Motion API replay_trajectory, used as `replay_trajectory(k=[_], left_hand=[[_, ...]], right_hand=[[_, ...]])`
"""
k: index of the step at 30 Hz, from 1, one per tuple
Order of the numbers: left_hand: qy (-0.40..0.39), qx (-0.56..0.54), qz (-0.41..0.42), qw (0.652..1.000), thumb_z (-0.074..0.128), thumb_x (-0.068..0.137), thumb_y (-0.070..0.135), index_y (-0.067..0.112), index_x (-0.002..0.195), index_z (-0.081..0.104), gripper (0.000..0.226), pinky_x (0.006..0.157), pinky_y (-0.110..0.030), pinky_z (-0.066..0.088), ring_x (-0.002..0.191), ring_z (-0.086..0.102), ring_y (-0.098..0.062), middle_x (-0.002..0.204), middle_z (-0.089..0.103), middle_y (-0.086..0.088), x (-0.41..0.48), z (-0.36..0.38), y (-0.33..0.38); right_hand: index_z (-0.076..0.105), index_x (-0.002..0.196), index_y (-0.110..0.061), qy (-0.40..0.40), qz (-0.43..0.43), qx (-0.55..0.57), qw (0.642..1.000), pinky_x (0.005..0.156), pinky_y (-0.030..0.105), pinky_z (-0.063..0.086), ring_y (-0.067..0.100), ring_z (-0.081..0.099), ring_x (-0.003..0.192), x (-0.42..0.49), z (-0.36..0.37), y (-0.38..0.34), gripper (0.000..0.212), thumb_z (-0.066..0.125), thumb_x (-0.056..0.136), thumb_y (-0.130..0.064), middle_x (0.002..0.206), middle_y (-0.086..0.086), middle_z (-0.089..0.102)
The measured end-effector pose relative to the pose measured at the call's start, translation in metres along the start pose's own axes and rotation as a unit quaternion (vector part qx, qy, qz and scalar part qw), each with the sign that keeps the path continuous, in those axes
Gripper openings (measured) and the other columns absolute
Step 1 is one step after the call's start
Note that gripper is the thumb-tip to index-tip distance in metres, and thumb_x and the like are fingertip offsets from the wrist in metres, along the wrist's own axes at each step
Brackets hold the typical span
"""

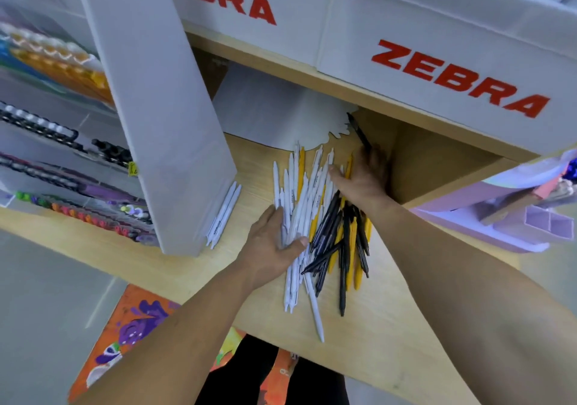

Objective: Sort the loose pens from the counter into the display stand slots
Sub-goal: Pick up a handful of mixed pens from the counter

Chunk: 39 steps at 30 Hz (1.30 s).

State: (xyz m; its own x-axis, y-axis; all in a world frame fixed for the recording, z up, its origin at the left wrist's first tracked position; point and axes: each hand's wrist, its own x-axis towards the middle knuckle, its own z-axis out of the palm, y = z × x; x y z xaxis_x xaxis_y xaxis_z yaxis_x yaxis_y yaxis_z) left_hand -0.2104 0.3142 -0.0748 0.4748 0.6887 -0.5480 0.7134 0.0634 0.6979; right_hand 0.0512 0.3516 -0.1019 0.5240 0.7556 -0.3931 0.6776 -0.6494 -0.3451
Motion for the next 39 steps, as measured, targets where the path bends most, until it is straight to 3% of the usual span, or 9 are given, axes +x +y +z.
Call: replay_trajectory(k=[4, 14, 18, 22, 25, 28, 30, 34, 39], left_hand=[[-0.015, 0.003, 0.002, 1.0, 0.055, 0.102, 0.057, 0.02, 0.168, 0.01, 0.088, 0.123, -0.027, 0.004, 0.16, -0.003, -0.012, 0.175, -0.003, 0.007, 0.001, 0.0, -0.003], [0.012, -0.027, 0.005, 1.0, 0.056, 0.105, 0.048, 0.012, 0.166, 0.024, 0.077, 0.124, -0.025, 0.013, 0.158, 0.013, -0.015, 0.172, 0.014, 0.006, 0.01, -0.004, -0.001], [0.144, -0.065, -0.02, 0.987, 0.066, 0.102, 0.037, 0.005, 0.121, 0.065, 0.037, 0.085, -0.016, 0.04, 0.111, 0.056, -0.02, 0.123, 0.056, -0.003, 0.02, -0.003, 0.002], [0.179, -0.081, -0.063, 0.978, 0.077, 0.093, 0.041, 0.012, 0.128, 0.058, 0.05, 0.078, -0.026, 0.043, 0.096, 0.06, -0.019, 0.11, 0.062, -0.003, 0.032, -0.002, 0.01], [0.175, -0.092, -0.096, 0.976, 0.074, 0.097, 0.036, 0.01, 0.133, 0.056, 0.047, 0.077, -0.027, 0.044, 0.089, 0.062, -0.021, 0.088, 0.059, 0.004, 0.036, -0.003, 0.017], [0.165, -0.052, -0.11, 0.979, 0.066, 0.101, 0.025, 0.007, 0.124, 0.061, 0.029, 0.078, -0.026, 0.044, 0.095, 0.065, -0.025, 0.095, 0.062, 0.0, 0.027, -0.004, 0.013], [0.164, -0.026, -0.108, 0.98, 0.063, 0.101, 0.022, 0.007, 0.125, 0.062, 0.029, 0.078, -0.027, 0.044, 0.094, 0.062, -0.022, 0.112, 0.065, -0.007, 0.017, 0.001, 0.011], [0.149, -0.052, -0.129, 0.979, 0.058, 0.104, 0.037, 0.005, 0.119, 0.062, 0.036, 0.073, -0.029, 0.047, 0.093, 0.064, -0.025, 0.113, 0.066, -0.011, 0.012, 0.02, 0.021], [0.131, -0.074, -0.173, 0.973, 0.057, 0.102, 0.051, 0.004, 0.133, 0.047, 0.057, 0.092, -0.041, 0.053, 0.117, 0.061, -0.035, 0.134, 0.055, -0.016, 0.025, 0.035, 0.048]], right_hand=[[0.041, 0.147, -0.019, 0.032, -0.002, -0.015, 0.999, 0.123, 0.047, 0.018, 0.036, 0.016, 0.147, 0.003, -0.002, -0.007, 0.062, 0.038, 0.1, -0.059, 0.157, 0.009, 0.02], [0.046, 0.146, -0.009, -0.013, 0.053, 0.091, 0.994, 0.123, 0.045, 0.026, 0.035, 0.025, 0.148, -0.025, -0.023, -0.04, 0.052, 0.036, 0.106, -0.04, 0.163, 0.01, 0.012], [0.059, 0.129, -0.005, 0.021, 0.032, 0.131, 0.991, 0.121, 0.046, 0.027, 0.038, 0.035, 0.141, -0.122, -0.008, -0.022, 0.049, 0.049, 0.102, -0.045, 0.15, 0.015, 0.033], [0.064, 0.115, -0.012, 0.057, 0.077, 0.241, 0.966, 0.115, 0.039, 0.035, 0.024, 0.04, 0.133, -0.193, 0.021, 0.02, 0.031, 0.055, 0.099, -0.037, 0.137, 0.002, 0.036], [0.065, 0.112, -0.007, 0.044, 0.108, 0.262, 0.958, 0.103, 0.038, 0.045, 0.014, 0.05, 0.114, -0.199, 0.021, 0.04, 0.035, 0.054, 0.099, -0.038, 0.124, 0.002, 0.046], [0.062, 0.091, -0.003, 0.066, 0.116, 0.278, 0.951, 0.074, 0.042, 0.052, 0.025, 0.06, 0.082, -0.186, 0.006, 0.039, 0.034, 0.063, 0.094, -0.036, 0.085, 0.012, 0.06], [0.06, 0.11, -0.011, 0.066, 0.127, 0.258, 0.955, 0.09, 0.042, 0.052, 0.026, 0.059, 0.104, -0.174, 0.0, 0.035, 0.044, 0.072, 0.087, -0.047, 0.099, 0.001, 0.059], [0.035, 0.152, -0.012, -0.012, 0.18, 0.222, 0.958, 0.109, 0.048, 0.038, 0.034, 0.035, 0.138, -0.15, 0.0, 0.013, 0.107, 0.071, 0.073, -0.076, 0.142, 0.01, 0.039], [0.024, 0.153, -0.005, -0.006, 0.195, 0.171, 0.966, 0.108, 0.046, 0.038, 0.036, 0.033, 0.135, -0.14, 0.022, -0.006, 0.11, 0.071, 0.078, -0.072, 0.144, 0.012, 0.031]])
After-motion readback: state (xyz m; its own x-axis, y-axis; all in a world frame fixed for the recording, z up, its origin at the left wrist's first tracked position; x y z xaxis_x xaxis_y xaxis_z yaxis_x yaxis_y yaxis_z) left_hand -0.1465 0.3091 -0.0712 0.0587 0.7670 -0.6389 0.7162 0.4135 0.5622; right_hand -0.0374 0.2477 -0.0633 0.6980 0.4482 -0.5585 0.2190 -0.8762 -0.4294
